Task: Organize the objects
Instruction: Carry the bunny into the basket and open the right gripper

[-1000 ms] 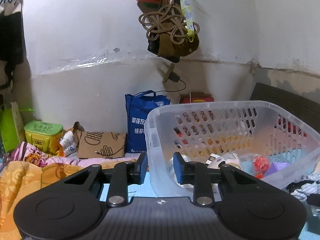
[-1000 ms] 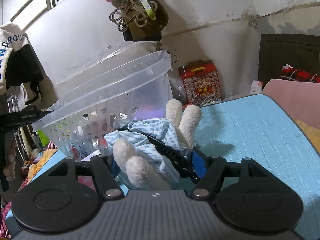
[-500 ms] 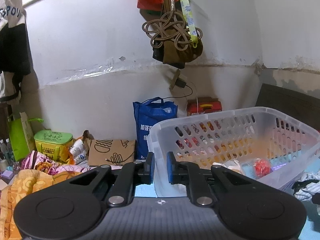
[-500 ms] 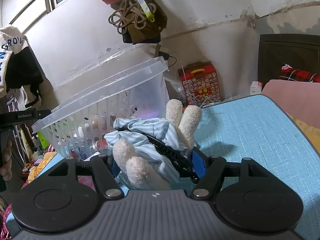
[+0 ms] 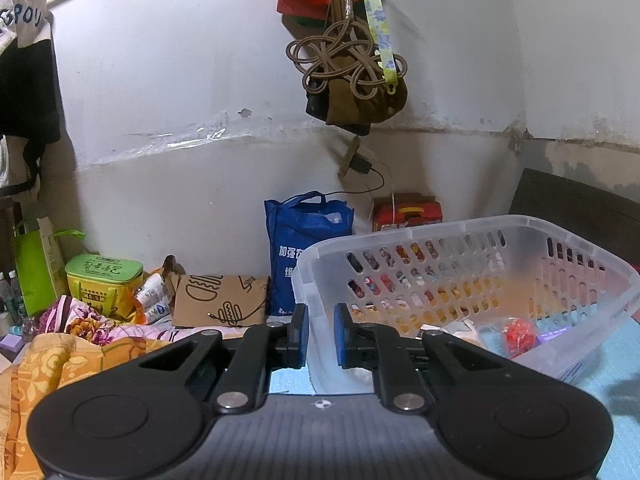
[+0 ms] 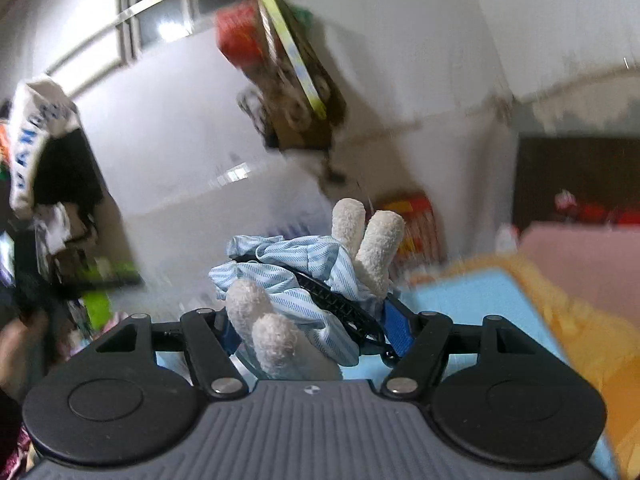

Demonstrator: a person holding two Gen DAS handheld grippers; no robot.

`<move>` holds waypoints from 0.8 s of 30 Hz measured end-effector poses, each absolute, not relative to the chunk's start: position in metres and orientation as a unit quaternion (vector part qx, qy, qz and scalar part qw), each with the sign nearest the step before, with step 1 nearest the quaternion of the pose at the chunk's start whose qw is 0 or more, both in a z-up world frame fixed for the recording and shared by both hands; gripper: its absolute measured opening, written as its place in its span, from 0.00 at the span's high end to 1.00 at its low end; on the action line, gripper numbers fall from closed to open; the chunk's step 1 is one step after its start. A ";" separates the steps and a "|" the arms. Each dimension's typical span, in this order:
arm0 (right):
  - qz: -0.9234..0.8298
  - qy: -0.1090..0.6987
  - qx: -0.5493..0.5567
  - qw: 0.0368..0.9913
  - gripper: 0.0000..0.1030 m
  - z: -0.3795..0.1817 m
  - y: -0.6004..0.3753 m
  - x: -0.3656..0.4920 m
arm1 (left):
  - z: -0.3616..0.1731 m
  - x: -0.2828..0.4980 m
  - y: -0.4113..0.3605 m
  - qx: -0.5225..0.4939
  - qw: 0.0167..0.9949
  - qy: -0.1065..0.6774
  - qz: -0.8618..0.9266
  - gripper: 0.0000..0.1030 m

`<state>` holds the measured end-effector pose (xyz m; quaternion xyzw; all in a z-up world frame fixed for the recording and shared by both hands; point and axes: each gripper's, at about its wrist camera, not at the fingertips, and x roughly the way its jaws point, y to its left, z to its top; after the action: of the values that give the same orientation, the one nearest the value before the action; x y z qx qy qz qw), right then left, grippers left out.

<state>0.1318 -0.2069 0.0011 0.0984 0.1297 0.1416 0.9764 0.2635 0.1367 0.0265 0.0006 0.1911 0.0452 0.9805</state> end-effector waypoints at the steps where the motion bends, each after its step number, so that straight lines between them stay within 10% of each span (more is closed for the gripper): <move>1: 0.145 0.121 0.084 0.978 0.31 0.015 -0.200 0.132 | 0.026 0.264 0.138 -0.002 0.981 0.192 0.044 0.84; 15: 0.156 0.262 -0.020 0.952 0.29 0.071 -0.100 0.280 | 0.025 0.265 0.137 0.010 0.980 0.195 0.041 0.82; 18: 0.155 0.258 -0.050 0.952 0.05 0.065 -0.089 0.288 | 0.025 0.265 0.138 0.008 0.980 0.196 0.039 0.81; 24: 0.124 0.189 0.018 0.974 0.00 0.058 -0.121 0.250 | 0.024 0.265 0.138 0.009 0.980 0.197 0.039 0.81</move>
<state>0.2498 -0.1212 0.0583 0.0182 0.1893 0.1238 0.9739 0.2649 0.1381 0.0244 0.0090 0.1975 0.0385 0.9795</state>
